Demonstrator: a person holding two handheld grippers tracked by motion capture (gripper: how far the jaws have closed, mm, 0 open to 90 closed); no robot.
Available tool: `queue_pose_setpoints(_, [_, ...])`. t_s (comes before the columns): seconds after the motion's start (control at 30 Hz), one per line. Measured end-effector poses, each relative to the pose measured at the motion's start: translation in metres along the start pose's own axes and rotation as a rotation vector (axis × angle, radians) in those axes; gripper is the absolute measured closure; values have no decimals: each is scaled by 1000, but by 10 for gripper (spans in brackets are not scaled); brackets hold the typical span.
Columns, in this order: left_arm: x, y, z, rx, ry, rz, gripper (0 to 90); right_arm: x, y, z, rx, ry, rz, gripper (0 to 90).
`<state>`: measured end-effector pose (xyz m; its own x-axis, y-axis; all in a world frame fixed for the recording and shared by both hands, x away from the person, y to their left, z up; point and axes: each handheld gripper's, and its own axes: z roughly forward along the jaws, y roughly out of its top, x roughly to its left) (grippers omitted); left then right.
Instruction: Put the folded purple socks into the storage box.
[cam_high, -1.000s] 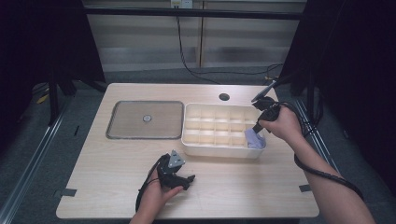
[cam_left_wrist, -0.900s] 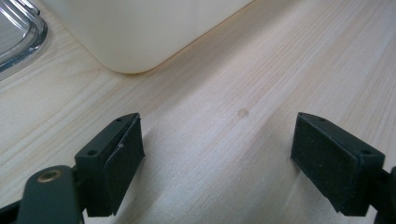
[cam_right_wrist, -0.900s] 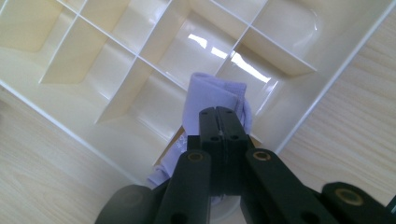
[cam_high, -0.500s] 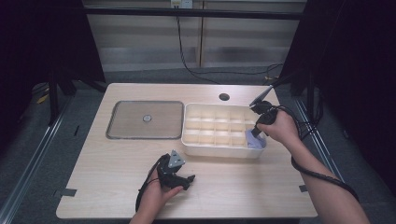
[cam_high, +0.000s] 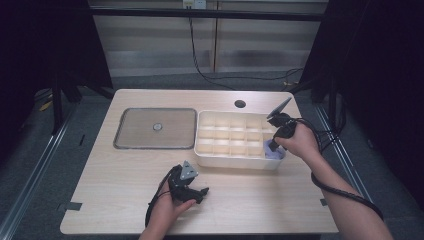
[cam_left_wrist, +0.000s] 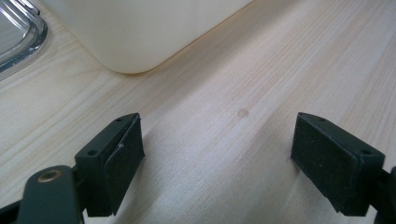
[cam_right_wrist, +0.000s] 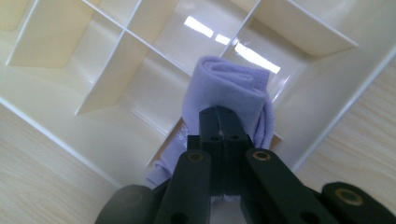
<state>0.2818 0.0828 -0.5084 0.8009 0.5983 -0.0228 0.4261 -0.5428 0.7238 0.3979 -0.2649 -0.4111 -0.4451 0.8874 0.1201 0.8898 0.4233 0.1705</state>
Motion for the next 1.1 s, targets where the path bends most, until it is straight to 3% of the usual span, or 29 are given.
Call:
queue_pose_setpoints(0.27, [0, 0, 0, 0, 0, 0, 164, -5, 1, -9, -24, -18, 19, 900])
queue_pose_setpoints(0.63, [0, 0, 0, -4, 0, -5, 164, -5, 3, -9, -15, -34, 29, 900])
queue_pose_setpoints(0.77, [0, 0, 0, 0, 0, 0, 164, -3, 3, -4, 2, -44, 15, 900])
queue_pose_setpoints(1.03, [0, 0, 0, 0, 2, 2, 164, 0, -6, 6, 43, -17, -6, 900])
queue_pose_setpoints(1.1, [0, 0, 0, 0, 2, 1, 164, 0, -9, 13, 57, -41, -15, 900])
